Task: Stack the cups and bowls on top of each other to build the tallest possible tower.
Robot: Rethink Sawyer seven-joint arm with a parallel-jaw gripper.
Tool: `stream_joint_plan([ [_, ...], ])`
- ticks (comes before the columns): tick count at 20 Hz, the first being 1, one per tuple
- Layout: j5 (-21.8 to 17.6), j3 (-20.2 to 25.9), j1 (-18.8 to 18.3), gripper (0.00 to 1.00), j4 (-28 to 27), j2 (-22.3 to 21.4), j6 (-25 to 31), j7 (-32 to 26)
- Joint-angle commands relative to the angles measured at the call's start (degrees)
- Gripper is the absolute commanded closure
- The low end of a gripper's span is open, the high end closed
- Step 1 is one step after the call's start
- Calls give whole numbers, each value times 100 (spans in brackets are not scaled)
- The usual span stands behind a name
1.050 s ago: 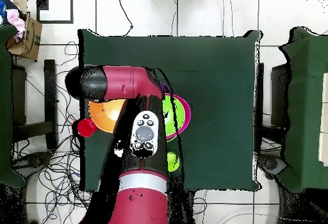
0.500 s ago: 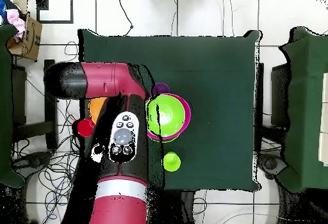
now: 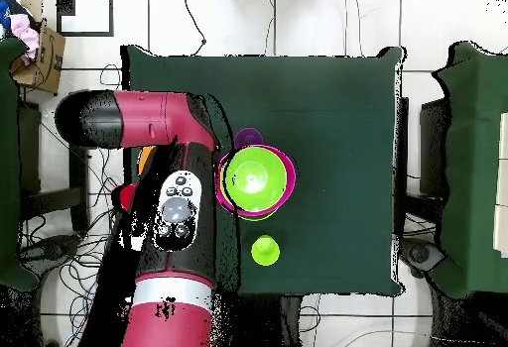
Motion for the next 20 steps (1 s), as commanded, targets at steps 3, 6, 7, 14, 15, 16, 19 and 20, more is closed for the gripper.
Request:
stream_joint_plan([
  [3,45,22,155,0,74,420,159,1193],
  [6,62,-50,228,0,51,492,107,1244],
  [7,73,-51,229,0,12,543,84,1235],
  [14,157,-99,279,0,-101,673,47,1259],
  [15,177,-115,298,0,-129,684,76,1284],
  [16,187,-123,307,0,-139,686,89,1290],
  [19,236,-147,356,0,-155,755,11,1323],
  [20,254,-158,369,0,-154,776,-18,1332],
])
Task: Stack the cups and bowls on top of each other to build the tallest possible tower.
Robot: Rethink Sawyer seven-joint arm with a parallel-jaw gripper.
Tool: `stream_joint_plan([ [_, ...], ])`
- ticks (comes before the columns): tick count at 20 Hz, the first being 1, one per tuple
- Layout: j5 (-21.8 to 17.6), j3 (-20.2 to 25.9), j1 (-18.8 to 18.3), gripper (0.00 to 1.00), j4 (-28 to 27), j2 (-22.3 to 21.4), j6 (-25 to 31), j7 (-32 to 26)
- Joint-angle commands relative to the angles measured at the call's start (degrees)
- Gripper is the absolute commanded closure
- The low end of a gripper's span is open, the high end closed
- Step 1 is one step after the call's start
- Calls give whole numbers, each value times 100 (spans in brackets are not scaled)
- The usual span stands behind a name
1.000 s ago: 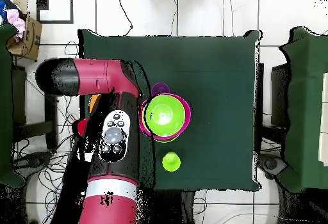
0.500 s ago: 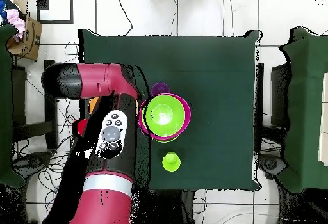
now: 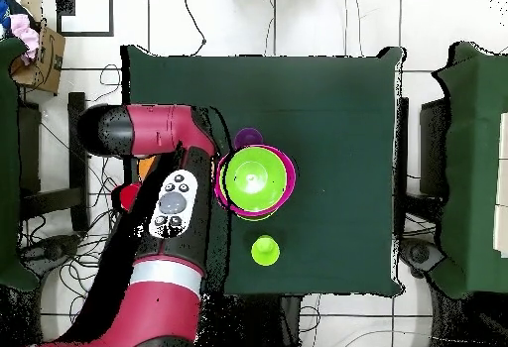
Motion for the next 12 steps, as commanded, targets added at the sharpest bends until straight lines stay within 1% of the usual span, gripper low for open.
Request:
stream_joint_plan([
  [1,212,234,178,0,-148,178,-34,1340],
  [4,290,183,246,0,-136,134,48,1386],
  [6,345,123,295,0,-139,52,205,1412],
  [9,400,-21,394,0,-135,-196,606,1445],
  [12,450,-130,488,0,-57,-355,789,1506],
])
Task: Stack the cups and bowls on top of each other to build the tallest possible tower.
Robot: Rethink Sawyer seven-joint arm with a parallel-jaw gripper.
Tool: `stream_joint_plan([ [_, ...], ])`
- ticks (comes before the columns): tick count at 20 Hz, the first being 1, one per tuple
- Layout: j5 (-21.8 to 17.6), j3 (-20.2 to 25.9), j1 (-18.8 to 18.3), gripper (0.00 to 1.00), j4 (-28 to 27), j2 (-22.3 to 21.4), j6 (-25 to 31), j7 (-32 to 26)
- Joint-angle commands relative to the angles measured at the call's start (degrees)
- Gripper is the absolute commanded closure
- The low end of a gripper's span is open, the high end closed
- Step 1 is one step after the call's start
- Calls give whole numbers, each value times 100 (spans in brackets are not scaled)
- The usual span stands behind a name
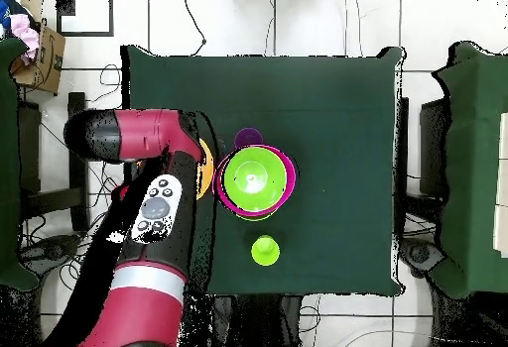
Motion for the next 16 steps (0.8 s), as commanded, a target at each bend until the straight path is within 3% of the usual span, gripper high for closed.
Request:
stream_joint_plan([
  [1,209,34,227,0,-1,-468,830,1401],
  [5,212,18,319,0,331,-712,1130,1283],
  [9,228,-103,474,0,581,-847,1085,1403],
  [16,329,-23,593,0,736,-922,1288,1450],
])
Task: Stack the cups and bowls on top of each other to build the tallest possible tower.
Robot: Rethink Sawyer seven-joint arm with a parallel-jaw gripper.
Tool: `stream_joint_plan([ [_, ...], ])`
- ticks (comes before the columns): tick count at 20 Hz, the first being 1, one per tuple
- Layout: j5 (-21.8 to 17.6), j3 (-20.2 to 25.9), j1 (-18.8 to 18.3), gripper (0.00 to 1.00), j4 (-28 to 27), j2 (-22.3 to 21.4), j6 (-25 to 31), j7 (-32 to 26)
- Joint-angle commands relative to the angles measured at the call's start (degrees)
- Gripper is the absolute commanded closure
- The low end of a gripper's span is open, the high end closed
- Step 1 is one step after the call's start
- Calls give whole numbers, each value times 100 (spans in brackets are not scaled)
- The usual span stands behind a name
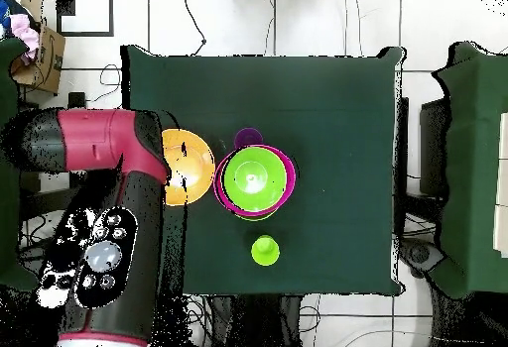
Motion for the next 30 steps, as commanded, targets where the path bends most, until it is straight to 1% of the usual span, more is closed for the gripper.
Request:
stream_joint_plan([
  [1,101,315,123,0,674,-10,675,1234],
  [7,75,289,140,0,649,105,602,1244],
  [10,59,314,110,0,705,151,451,1172],
  [17,5,432,-35,0,990,226,-116,926],
  [27,-72,507,-120,0,1109,428,-707,823],
  [30,-74,507,-133,0,1110,464,-771,815],
])
